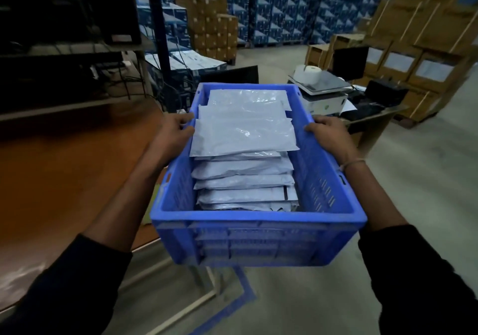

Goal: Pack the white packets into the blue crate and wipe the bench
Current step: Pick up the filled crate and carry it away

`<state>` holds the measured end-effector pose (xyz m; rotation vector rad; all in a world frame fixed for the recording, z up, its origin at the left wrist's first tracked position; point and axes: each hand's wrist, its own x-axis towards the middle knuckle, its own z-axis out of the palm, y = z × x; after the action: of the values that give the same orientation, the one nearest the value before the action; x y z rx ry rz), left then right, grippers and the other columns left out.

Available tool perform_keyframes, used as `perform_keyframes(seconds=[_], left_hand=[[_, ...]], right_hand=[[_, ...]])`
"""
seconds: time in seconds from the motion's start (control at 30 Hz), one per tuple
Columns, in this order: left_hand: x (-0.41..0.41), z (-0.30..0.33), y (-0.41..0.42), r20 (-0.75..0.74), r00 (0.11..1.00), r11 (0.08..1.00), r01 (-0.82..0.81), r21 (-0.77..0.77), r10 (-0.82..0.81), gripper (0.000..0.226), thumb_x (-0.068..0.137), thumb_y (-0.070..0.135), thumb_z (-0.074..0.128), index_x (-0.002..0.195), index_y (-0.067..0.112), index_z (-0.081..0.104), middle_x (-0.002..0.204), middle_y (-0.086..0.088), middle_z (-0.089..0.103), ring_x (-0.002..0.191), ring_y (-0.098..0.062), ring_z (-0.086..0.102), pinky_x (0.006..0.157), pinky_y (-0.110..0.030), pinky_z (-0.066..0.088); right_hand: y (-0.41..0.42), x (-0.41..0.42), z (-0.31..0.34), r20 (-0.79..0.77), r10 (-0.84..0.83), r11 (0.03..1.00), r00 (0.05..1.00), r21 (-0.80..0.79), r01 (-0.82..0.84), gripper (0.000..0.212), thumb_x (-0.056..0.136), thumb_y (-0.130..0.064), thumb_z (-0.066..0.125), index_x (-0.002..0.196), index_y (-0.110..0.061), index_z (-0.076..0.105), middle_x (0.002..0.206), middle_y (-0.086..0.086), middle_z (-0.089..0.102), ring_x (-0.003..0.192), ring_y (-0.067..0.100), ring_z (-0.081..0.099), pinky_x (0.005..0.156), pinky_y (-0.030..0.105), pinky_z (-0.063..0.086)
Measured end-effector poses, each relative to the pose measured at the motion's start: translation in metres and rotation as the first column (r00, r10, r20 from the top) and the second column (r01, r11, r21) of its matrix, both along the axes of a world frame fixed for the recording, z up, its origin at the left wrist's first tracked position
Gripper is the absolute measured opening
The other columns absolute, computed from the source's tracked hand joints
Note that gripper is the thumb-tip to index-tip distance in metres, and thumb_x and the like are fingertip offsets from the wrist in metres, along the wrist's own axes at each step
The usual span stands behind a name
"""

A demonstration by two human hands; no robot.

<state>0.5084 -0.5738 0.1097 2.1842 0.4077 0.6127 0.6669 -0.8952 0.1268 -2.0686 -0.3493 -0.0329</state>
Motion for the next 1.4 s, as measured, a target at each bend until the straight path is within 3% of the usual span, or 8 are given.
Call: perform_keyframes(seconds=[0.1, 0.23, 0.4, 0.9, 1.07, 1.2, 1.3, 1.4], left_hand=[[-0.007, 0.006, 0.024, -0.008, 0.999, 0.999, -0.039, 0.026, 0.04, 0.027, 0.092, 0.004, 0.058, 0.115, -0.002, 0.071, 0.118, -0.016, 0.069, 0.105, -0.014, 0.055, 0.082, -0.021, 0.037], [-0.023, 0.011, 0.053, 0.008, 0.993, 0.991, -0.119, 0.058, 0.119, 0.037, 0.097, -0.002, 0.054, 0.133, -0.005, 0.064, 0.14, -0.015, 0.061, 0.119, -0.01, 0.054, 0.082, -0.013, 0.036], [-0.042, 0.01, 0.093, 0.015, 0.974, 0.973, -0.228, 0.027, 0.228, 0.037, 0.097, 0.0, 0.054, 0.131, -0.002, 0.067, 0.138, -0.015, 0.064, 0.126, -0.022, 0.061, 0.089, -0.019, 0.039], [-0.103, 0.018, 0.179, 0.009, 0.844, 0.843, -0.537, -0.024, 0.537, 0.034, 0.097, 0.006, 0.058, 0.13, 0.007, 0.07, 0.115, 0.005, 0.065, 0.105, -0.009, 0.059, 0.086, -0.026, 0.043], [-0.142, 0.005, 0.217, 0.034, 0.847, 0.847, -0.528, -0.055, 0.53, 0.04, 0.096, 0.004, 0.058, 0.084, 0.038, 0.075, 0.093, -0.001, 0.058, 0.089, -0.014, 0.051, 0.079, -0.031, 0.039], [-0.176, -0.001, 0.249, 0.027, 0.832, 0.83, -0.551, -0.085, 0.554, 0.031, 0.097, 0.003, 0.058, 0.121, 0.014, 0.074, 0.106, 0.001, 0.065, 0.098, -0.014, 0.058, 0.084, -0.029, 0.043], [-0.204, -0.005, 0.279, 0.026, 0.823, 0.822, -0.565, -0.073, 0.568, 0.031, 0.096, 0.001, 0.058, 0.124, 0.002, 0.072, 0.108, 0.0, 0.067, 0.1, -0.013, 0.058, 0.084, -0.029, 0.044], [-0.229, -0.012, 0.309, 0.009, 0.807, 0.806, -0.59, -0.055, 0.591, 0.034, 0.096, 0.003, 0.059, 0.128, 0.001, 0.069, 0.117, -0.003, 0.069, 0.106, -0.012, 0.06, 0.089, -0.028, 0.045]], right_hand=[[0.036, 0.004, 0.004, 0.005, 0.023, 0.999, 1.0, 0.036, -0.023, 0.026, 0.083, -0.019, 0.065, 0.104, -0.007, 0.076, 0.103, 0.018, 0.075, 0.083, 0.022, 0.066, 0.085, 0.046, 0.056], [0.081, 0.008, 0.006, 0.037, 0.107, 0.993, 0.994, 0.055, -0.109, 0.027, 0.09, -0.021, 0.068, 0.115, -0.015, 0.074, 0.102, 0.006, 0.074, 0.08, 0.011, 0.066, 0.082, 0.032, 0.055], [0.141, 0.022, 0.008, 0.025, 0.211, 0.976, 0.977, 0.053, -0.212, 0.031, 0.086, -0.018, 0.069, 0.117, -0.015, 0.075, 0.101, 0.003, 0.074, 0.092, 0.015, 0.068, 0.09, 0.035, 0.056], [0.32, 0.037, 0.008, -0.006, 0.495, 0.868, 0.869, 0.045, -0.494, 0.029, 0.084, -0.017, 0.068, 0.111, -0.01, 0.077, 0.101, 0.01, 0.076, 0.096, 0.027, 0.072, 0.091, 0.048, 0.057], [0.374, 0.013, -0.003, 0.006, 0.545, 0.838, 0.839, 0.04, -0.545, 0.024, 0.086, -0.015, 0.068, 0.107, -0.01, 0.078, 0.101, 0.013, 0.076, 0.095, 0.029, 0.072, 0.09, 0.05, 0.057], [0.417, -0.018, -0.01, 0.012, 0.57, 0.821, 0.821, 0.017, -0.57, 0.024, 0.087, -0.013, 0.066, 0.108, -0.008, 0.077, 0.103, 0.014, 0.076, 0.085, 0.02, 0.065, 0.087, 0.042, 0.056], [0.445, -0.046, -0.012, 0.0, 0.586, 0.81, 0.81, 0.019, -0.586, 0.027, 0.088, -0.015, 0.066, 0.113, -0.01, 0.076, 0.104, 0.008, 0.074, 0.09, 0.021, 0.066, 0.086, 0.036, 0.054], [0.472, -0.067, -0.023, -0.016, 0.577, 0.817, 0.817, 0.017, -0.577, 0.024, 0.087, -0.017, 0.067, 0.104, -0.003, 0.076, 0.101, 0.018, 0.075, 0.095, 0.035, 0.07, 0.087, 0.05, 0.057]])
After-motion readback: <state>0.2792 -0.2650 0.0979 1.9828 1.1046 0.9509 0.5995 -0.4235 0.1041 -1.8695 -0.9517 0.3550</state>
